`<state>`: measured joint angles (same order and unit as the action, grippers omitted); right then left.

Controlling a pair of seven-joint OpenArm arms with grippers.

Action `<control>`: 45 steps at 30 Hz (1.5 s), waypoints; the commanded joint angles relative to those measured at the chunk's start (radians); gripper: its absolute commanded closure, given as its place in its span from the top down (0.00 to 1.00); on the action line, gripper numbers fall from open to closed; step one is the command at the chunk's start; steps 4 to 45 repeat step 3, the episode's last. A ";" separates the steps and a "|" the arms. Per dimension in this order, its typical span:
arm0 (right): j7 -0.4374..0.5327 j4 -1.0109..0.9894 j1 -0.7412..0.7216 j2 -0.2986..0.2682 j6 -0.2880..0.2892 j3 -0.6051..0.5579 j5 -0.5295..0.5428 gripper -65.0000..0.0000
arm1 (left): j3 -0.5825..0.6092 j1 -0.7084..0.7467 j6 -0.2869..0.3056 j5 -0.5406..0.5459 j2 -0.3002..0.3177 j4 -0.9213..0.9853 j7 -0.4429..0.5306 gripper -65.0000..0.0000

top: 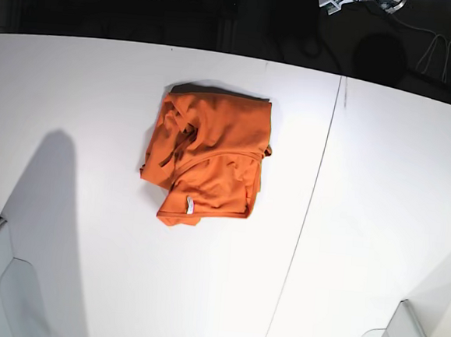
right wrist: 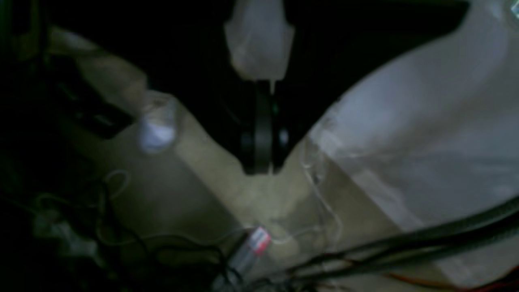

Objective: Layout the t-shirt on the table in an organized manner, then fold the t-shirt properly

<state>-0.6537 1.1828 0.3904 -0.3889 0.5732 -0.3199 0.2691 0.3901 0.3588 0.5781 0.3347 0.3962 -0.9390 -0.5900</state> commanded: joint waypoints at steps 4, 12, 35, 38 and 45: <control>0.003 -0.084 -0.078 0.013 0.006 0.001 0.009 0.00 | 0.042 -0.081 0.004 -0.042 -0.043 0.129 0.045 0.28; 0.003 -0.084 -0.078 0.013 0.006 0.001 0.009 0.00 | 0.042 -0.081 0.004 -0.042 -0.043 0.129 0.045 0.28; 0.003 -0.084 -0.078 0.013 0.006 0.001 0.009 0.00 | 0.042 -0.081 0.004 -0.042 -0.043 0.129 0.045 0.28; 0.003 -0.084 -0.078 0.013 0.006 0.001 0.009 0.00 | 0.042 -0.081 0.004 -0.042 -0.043 0.129 0.045 0.28; 0.003 -0.084 -0.078 0.013 0.006 0.001 0.009 0.00 | 0.042 -0.081 0.004 -0.042 -0.043 0.129 0.045 0.28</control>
